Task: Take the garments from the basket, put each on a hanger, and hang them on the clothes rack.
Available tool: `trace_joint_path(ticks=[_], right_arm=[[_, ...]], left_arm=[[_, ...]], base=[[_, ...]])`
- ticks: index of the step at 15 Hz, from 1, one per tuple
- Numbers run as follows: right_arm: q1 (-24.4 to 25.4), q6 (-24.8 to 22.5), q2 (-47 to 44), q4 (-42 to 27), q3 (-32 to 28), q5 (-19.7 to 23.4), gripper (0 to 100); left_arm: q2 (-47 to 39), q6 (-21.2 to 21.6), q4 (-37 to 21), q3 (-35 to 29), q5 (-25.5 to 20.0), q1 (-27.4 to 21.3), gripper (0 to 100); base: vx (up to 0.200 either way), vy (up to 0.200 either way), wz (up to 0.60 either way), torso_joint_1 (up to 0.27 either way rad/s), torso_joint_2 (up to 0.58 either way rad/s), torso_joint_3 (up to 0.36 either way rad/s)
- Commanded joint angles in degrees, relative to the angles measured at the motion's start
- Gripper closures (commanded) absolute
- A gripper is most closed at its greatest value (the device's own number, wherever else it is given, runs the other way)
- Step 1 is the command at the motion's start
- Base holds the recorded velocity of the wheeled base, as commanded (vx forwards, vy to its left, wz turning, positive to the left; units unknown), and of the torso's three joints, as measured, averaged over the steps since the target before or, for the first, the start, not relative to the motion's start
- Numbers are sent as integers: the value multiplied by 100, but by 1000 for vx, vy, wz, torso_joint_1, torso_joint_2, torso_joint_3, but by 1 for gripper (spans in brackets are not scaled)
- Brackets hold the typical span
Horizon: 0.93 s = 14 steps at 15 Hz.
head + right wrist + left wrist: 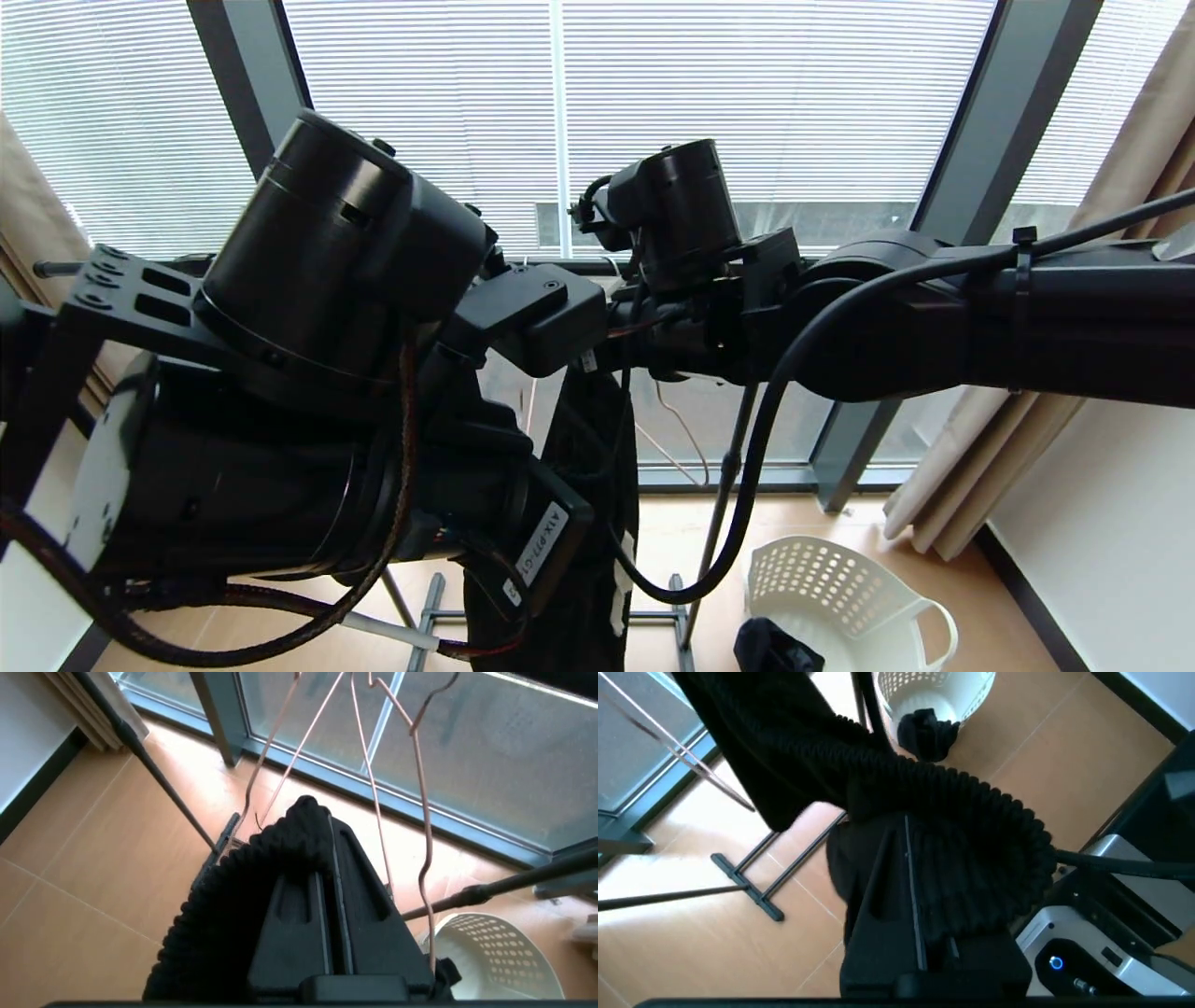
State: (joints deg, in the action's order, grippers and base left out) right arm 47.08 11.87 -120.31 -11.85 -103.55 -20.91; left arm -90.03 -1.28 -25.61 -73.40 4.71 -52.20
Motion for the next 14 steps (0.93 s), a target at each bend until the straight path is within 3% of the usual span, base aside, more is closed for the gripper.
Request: trace_joint_path(ticks=[1, 9, 14], right_arm=[[12, 26, -28, -2, 45, -1, 100], [-437, 228, 2003, 16, 2014, 16, 100], [-498, 166, 2899, -10, 2981, -98, 100]], left_arm=[[-32, -4, -5, 19, 4, -9, 100], [486, -13, -23, 643, 127, 720, 100], [47, 23, 250, 599, 57, 1485, 100]], base=[[0, 0, 0, 0, 0, 0], [0, 0, 0, 0, 0, 0], [0, 0, 0, 0, 0, 0]])
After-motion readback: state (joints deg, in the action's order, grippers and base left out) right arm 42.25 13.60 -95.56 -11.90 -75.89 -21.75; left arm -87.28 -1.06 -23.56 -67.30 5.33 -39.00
